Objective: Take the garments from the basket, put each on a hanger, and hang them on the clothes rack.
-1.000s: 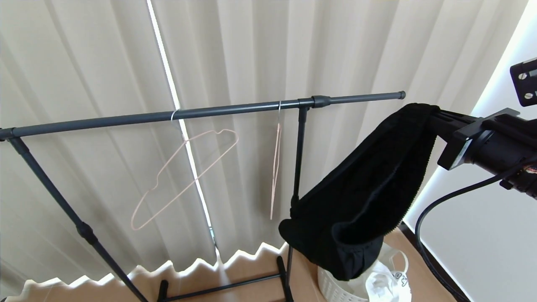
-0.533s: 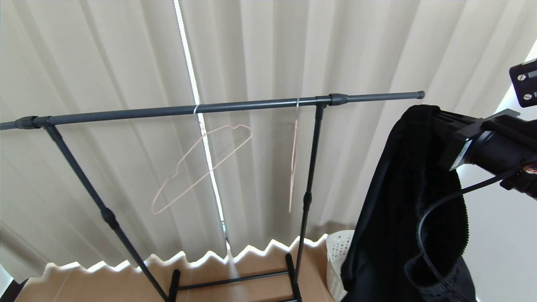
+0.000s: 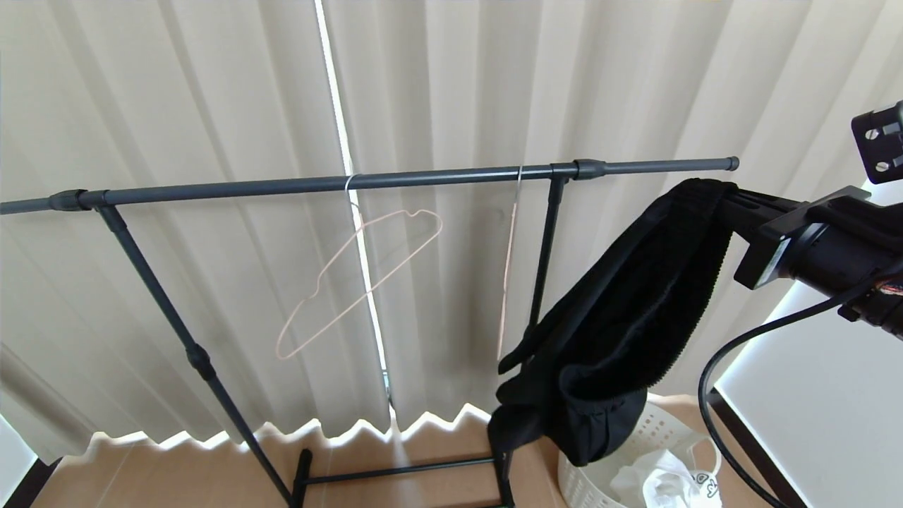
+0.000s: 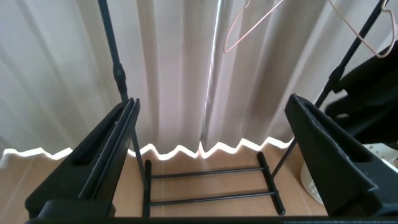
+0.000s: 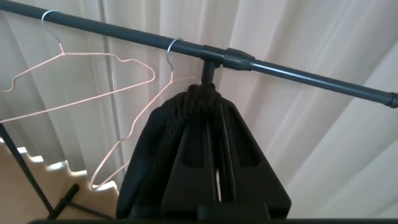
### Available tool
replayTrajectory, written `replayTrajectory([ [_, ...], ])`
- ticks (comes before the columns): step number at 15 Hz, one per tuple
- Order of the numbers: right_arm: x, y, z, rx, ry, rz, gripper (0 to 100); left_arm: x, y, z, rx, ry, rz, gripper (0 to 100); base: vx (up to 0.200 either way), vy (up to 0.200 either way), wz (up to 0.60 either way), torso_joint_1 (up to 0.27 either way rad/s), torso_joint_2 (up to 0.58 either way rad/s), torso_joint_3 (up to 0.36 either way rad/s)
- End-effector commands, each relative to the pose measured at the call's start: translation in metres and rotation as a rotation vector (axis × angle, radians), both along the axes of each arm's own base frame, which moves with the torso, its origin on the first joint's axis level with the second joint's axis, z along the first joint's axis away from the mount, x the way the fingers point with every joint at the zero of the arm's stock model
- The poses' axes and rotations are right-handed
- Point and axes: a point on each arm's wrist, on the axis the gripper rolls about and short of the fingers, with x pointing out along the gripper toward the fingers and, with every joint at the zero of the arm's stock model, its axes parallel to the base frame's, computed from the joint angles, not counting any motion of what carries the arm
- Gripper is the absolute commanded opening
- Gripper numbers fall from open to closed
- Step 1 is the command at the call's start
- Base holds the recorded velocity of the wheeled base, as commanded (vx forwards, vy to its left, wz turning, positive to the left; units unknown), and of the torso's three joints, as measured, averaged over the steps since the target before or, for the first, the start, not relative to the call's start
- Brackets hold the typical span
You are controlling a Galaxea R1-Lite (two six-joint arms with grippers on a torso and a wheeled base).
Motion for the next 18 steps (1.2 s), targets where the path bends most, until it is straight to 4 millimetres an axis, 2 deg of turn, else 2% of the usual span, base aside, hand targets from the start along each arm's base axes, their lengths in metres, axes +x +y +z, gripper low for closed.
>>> replayTrajectory([
  [1, 0.000, 0.000, 0.000, -0.001, 0.002, 0.001, 0, 0.000, 0.000, 0.000, 0.000, 0.001, -0.001, 100, -0.200, 0.000, 0.00, 0.007, 0.01, -0.002],
  [8, 0.002, 0.001, -0.005, -0.009, 0.019, 0.001, 0, 0.000, 0.000, 0.000, 0.006, 0.004, -0.004, 100, 0.000, 0.000, 0.00, 0.000, 0.00, 0.000],
  [10, 0.001, 0.001, -0.006, -0.010, 0.022, 0.001, 0, 0.001, 0.000, 0.000, 0.077, 0.025, -0.019, 100, 0.000, 0.000, 0.00, 0.000, 0.00, 0.000],
  [14, -0.003, 0.009, -0.009, -0.049, 0.028, 0.056, 0, 0.029, -0.001, 0.003, 0.232, 0.387, -0.095, 100, 0.000, 0.000, 0.00, 0.000, 0.00, 0.000],
  [15, -0.004, 0.015, -0.009, -0.028, 0.059, 0.110, 0, 0.041, -0.002, 0.016, 0.272, 0.413, -0.176, 100, 0.000, 0.000, 0.00, 0.000, 0.00, 0.000],
  [17, -0.007, 0.023, -0.008, -0.012, 0.189, 0.148, 0, 0.066, -0.006, 0.046, 0.235, 0.414, -0.271, 100, 0.000, 0.000, 0.00, 0.000, 0.00, 0.000],
  [18, -0.013, 0.034, -0.003, 0.016, 0.264, 0.197, 0, 0.078, -0.011, 0.058, 0.208, 0.426, -0.335, 100, 0.000, 0.000, 0.00, 0.000, 0.00, 0.000],
])
